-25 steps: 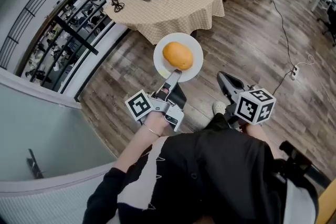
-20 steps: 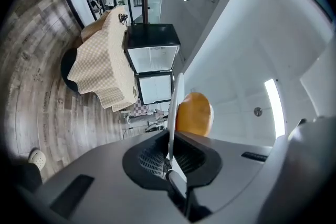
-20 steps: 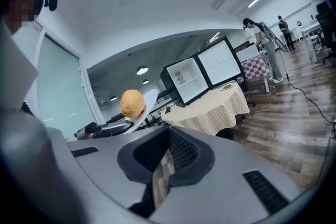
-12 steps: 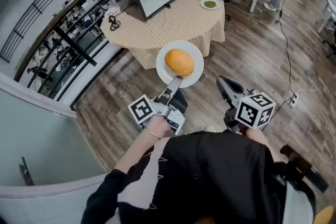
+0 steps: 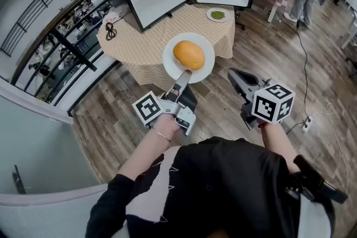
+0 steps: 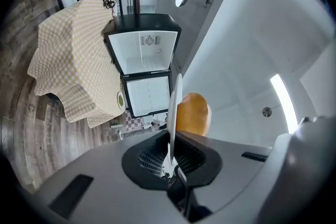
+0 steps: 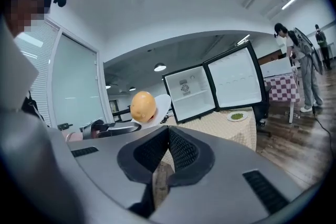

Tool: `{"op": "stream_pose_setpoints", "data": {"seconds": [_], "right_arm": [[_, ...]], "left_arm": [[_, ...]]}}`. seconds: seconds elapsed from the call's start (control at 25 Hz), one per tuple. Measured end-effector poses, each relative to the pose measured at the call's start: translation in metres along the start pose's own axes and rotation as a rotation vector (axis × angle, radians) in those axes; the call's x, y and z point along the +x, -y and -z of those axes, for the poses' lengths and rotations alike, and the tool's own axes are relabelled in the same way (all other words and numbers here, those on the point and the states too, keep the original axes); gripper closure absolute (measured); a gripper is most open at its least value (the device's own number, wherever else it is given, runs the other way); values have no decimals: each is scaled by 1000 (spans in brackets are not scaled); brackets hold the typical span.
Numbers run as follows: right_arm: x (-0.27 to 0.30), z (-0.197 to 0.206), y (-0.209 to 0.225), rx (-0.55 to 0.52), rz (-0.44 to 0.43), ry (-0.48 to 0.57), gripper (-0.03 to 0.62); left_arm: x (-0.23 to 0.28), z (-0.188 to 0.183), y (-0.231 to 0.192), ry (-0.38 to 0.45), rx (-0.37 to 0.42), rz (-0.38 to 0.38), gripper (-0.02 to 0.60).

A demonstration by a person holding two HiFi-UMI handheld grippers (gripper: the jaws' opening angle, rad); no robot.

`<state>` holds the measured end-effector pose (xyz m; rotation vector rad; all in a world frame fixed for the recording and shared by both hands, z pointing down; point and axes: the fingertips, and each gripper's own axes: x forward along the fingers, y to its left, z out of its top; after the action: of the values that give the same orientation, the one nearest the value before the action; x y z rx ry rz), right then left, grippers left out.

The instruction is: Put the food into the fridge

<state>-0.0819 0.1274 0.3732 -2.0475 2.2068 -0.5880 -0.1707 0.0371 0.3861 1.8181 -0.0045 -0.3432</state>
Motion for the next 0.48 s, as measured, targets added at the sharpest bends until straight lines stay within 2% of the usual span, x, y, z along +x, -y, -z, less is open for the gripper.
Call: {"op": "stream_pose_setpoints", "data": {"seconds": [0.28, 0.48], "right_arm": [[31, -26, 46, 83, 2, 25, 577], [54, -23, 65, 105, -6, -1, 577]], "left_arm": [[46, -9, -11, -3, -5, -16, 557], [75, -20, -33, 19, -37, -19, 557]]}}
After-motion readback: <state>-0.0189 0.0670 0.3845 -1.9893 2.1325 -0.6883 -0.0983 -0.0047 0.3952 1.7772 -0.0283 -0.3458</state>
